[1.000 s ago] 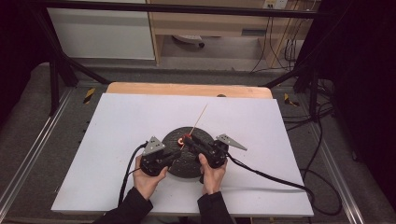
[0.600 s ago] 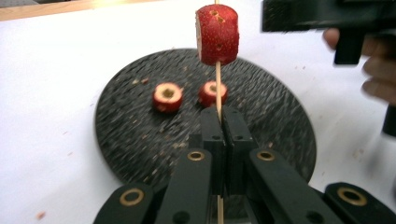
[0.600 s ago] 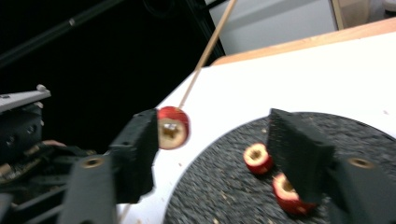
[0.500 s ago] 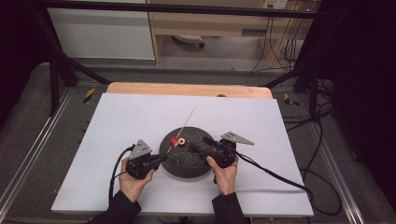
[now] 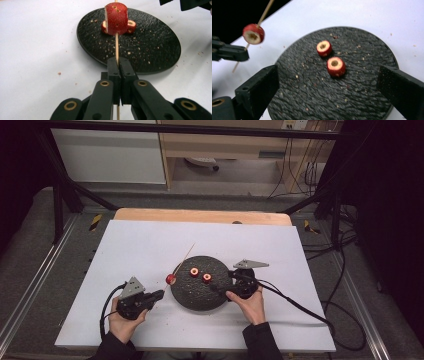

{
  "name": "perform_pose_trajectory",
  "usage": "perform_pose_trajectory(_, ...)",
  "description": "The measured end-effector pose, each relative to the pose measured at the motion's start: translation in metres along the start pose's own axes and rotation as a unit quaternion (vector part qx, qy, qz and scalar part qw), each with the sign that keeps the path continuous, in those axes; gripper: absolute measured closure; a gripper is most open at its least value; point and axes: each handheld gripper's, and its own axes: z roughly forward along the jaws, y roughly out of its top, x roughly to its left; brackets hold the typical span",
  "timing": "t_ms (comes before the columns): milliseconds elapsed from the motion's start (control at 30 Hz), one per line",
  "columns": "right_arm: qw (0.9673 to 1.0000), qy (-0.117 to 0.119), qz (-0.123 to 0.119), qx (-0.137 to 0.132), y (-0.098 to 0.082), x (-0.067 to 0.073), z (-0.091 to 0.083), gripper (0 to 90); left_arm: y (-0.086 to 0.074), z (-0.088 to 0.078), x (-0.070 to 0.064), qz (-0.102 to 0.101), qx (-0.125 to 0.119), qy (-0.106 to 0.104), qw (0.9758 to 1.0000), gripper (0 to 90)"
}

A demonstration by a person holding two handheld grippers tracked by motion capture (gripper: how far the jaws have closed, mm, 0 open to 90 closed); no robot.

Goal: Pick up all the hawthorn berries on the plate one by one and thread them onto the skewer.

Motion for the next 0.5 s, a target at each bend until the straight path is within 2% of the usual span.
perform_pose_trajectory(133,0.9992,-0.013,-0.021,0.030,0.003,-0.002,0.000,4.4,-0.007,-0.003,0.002,0.006,0.004,-0.002,1.0000,88.5)
perform_pose_trajectory(233,0.9982,-0.014,-0.031,0.049,0.006,-0.002,0.001,4.1,-0.010,-0.005,0.005,0.004,0.005,-0.002,1.0000,88.4)
perform_pose_trajectory(500,0.9930,-0.025,-0.060,0.099,0.021,-0.001,0.008,4.2,-0.017,-0.010,0.011,-0.005,0.004,-0.002,1.0000,88.4)
